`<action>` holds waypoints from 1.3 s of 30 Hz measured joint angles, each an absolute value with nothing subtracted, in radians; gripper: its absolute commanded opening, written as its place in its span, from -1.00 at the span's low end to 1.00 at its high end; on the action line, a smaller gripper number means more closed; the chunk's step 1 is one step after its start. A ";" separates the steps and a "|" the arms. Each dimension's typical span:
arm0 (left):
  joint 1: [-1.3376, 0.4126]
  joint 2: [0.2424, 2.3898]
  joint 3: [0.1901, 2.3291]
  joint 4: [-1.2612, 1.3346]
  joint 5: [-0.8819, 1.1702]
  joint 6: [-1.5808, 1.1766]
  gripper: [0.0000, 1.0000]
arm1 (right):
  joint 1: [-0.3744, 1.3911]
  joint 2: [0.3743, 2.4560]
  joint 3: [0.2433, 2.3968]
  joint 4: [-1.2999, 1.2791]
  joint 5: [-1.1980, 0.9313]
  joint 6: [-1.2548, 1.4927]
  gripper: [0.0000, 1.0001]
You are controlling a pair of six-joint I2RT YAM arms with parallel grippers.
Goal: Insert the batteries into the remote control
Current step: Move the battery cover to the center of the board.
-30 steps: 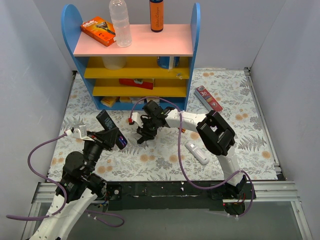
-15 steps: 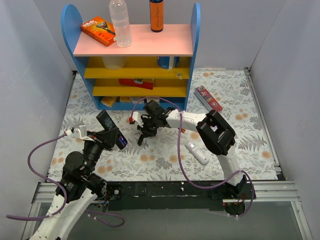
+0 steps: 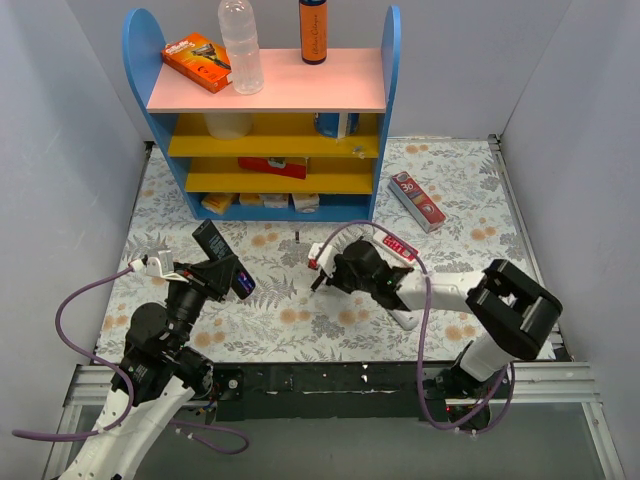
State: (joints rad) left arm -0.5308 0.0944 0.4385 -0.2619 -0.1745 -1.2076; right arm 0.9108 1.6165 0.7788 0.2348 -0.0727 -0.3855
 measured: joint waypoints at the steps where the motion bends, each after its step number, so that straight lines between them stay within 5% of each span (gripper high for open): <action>1: -0.531 0.094 0.439 -0.262 -0.175 -1.208 -1.00 | 0.920 1.579 0.708 0.314 -0.018 -0.386 -0.97; 15: -0.531 0.094 0.439 -0.262 -0.176 -1.212 -1.00 | 1.343 1.597 0.331 0.966 0.698 -0.559 -0.91; 25: -0.531 0.070 0.439 -0.262 -0.176 -1.213 -1.00 | 1.554 1.605 0.340 0.805 0.848 -0.512 -0.59; 32: -0.531 0.059 0.438 -0.263 -0.176 -1.216 -1.00 | 1.654 1.625 0.391 0.653 0.913 -0.455 0.04; 39: -0.531 0.047 0.439 -0.262 -0.176 -1.220 -1.00 | 1.681 1.571 0.484 0.439 0.885 -0.368 0.33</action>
